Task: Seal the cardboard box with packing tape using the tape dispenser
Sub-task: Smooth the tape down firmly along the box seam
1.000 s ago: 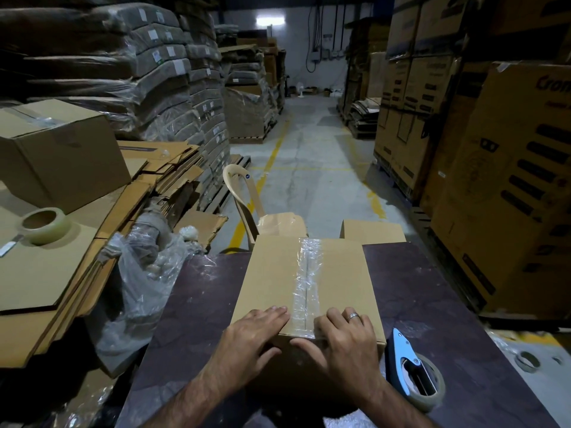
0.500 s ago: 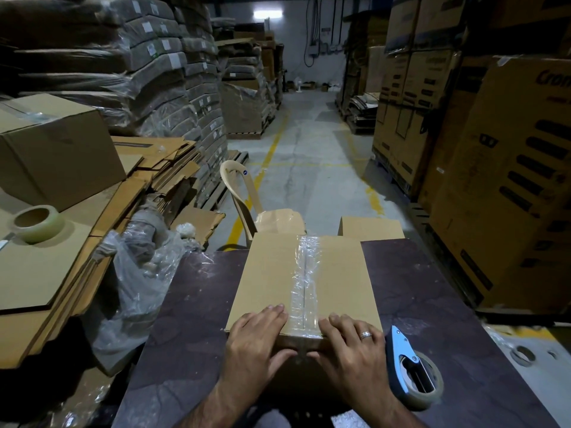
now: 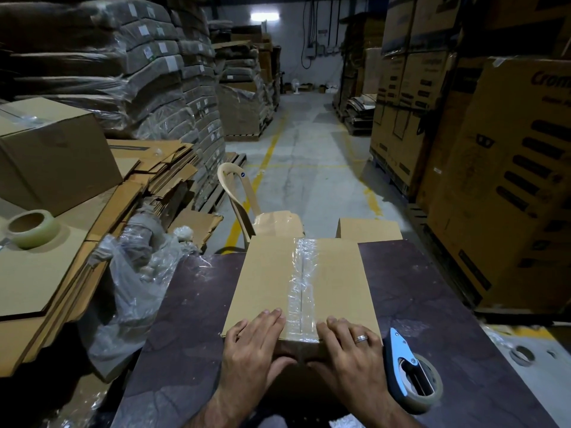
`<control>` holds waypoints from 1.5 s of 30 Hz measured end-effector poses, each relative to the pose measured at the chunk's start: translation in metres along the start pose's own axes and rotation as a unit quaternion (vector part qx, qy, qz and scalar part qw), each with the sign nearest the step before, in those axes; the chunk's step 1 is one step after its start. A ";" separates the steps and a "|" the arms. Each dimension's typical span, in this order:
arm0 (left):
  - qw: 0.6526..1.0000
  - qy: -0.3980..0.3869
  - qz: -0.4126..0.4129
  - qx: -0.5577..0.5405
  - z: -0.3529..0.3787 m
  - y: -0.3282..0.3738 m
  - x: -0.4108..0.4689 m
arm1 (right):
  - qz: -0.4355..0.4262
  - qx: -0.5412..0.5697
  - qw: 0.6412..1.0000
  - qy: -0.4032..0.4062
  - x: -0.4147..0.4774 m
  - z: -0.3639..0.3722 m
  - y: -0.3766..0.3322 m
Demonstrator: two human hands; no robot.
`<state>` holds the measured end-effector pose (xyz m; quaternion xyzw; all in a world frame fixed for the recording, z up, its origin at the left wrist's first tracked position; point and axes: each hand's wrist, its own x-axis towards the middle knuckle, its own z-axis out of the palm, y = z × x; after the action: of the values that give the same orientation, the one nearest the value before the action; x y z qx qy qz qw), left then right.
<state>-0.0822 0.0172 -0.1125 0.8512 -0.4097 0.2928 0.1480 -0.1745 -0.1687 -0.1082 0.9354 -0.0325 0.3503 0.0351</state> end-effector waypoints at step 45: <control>0.943 -0.311 0.007 -0.119 -0.032 -0.024 0.080 | -0.037 0.134 0.936 -0.324 0.082 -0.023 0.019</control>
<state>-0.0357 -0.0007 -0.0385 0.8732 -0.4730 -0.0363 0.1115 -0.1293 -0.1885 -0.0360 0.9948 0.0398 0.0283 -0.0897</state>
